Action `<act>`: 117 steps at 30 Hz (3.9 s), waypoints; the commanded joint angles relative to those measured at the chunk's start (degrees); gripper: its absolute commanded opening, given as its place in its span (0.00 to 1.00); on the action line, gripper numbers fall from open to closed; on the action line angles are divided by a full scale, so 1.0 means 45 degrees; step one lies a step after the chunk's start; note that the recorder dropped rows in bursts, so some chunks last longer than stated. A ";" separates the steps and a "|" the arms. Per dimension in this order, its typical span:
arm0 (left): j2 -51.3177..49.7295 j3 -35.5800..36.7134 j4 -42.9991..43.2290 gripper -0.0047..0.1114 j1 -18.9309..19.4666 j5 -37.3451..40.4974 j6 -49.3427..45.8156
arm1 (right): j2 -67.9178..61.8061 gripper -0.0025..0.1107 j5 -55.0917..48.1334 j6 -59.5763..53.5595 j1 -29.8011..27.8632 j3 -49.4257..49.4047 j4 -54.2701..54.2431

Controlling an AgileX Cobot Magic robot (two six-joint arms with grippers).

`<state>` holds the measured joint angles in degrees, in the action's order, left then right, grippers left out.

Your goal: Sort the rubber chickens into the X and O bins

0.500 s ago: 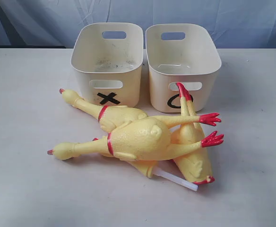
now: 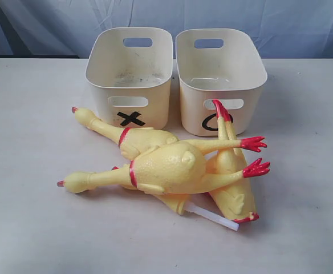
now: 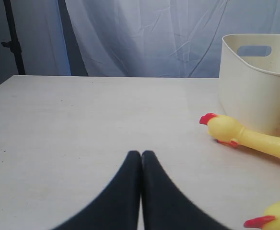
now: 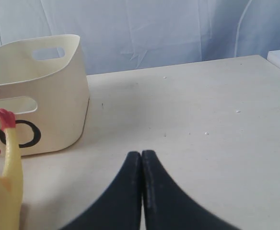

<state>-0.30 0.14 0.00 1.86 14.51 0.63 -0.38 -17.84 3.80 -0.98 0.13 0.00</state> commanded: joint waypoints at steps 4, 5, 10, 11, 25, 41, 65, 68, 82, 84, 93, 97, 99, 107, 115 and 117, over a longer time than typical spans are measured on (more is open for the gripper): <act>0.0067 -0.0031 0.0000 0.04 -0.0046 -0.0169 0.0053 | 0.0084 0.02 0.0091 -0.0022 -0.0073 -0.0028 0.0071; 0.0067 -0.0031 0.0000 0.04 -0.0046 -0.0169 0.0053 | 0.0084 0.02 0.0091 -0.0022 -0.0073 -0.0028 0.0071; 0.0067 -0.0031 0.0000 0.04 -0.0046 -0.0169 0.0053 | 0.0084 0.02 0.0603 -0.0269 -0.0073 -0.0028 0.0878; 0.0067 -0.0031 0.0000 0.04 -0.0046 -0.0169 0.0053 | 0.0084 0.02 0.1420 -0.0269 -0.0073 -0.0028 0.0769; 0.0067 -0.0031 0.0000 0.04 -0.0046 -0.0169 0.0053 | 0.0084 0.02 1.1204 0.5762 0.0122 0.7199 0.1462; 0.0067 -0.0031 0.0000 0.04 -0.0046 -0.0169 0.0053 | -1.3538 0.02 -1.1582 0.1283 0.4831 1.8892 -0.1083; 0.0067 -0.0031 0.0000 0.04 -0.0046 -0.0169 0.0053 | -2.1081 0.02 -1.1582 -0.7073 0.9629 1.8834 -0.4305; 0.0067 -0.0031 0.0000 0.04 -0.0046 -0.0169 0.0053 | -2.1307 0.13 -1.1582 -0.6126 1.0421 1.8834 -0.3181; 0.0067 -0.0031 0.0000 0.04 -0.0046 -0.0169 0.0053 | -2.2507 0.74 -1.1113 -0.6465 1.2725 1.8834 0.0439; 0.0067 -0.0031 0.0000 0.04 -0.0046 -0.0169 0.0053 | -2.2972 0.72 -1.0860 -0.6465 1.2797 1.8834 0.1218; 0.0067 -0.0031 0.0000 0.04 -0.0046 -0.0169 0.0053 | -2.4536 0.79 -1.0303 -0.5792 1.2817 1.8834 0.4462; 0.0067 -0.0031 0.0000 0.04 -0.0046 -0.0169 0.0053 | -2.5330 0.78 -1.0303 -0.5792 1.2794 1.8834 0.4467; 0.0067 -0.0031 0.0000 0.04 -0.0046 -0.0169 0.0053 | -2.5795 0.76 -1.0672 -0.5783 1.2794 1.8834 0.4036; 0.0067 -0.0031 0.0000 0.04 -0.0046 -0.0169 0.0053 | -2.6375 0.07 -1.1582 -0.5158 1.3118 1.8975 0.5238; 0.0067 -0.0031 0.0000 0.04 -0.0046 -0.0169 0.0053 | -2.4857 0.02 -1.1582 -0.5158 1.4240 2.1702 0.4769; 0.0067 -0.0031 0.0000 0.04 -0.0046 -0.0169 0.0053 | -2.4439 0.02 -1.1582 -0.5158 1.4532 2.2605 0.4595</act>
<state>-0.30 0.14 0.00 1.86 14.51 0.63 -113.68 -69.66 -19.67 62.73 96.68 21.17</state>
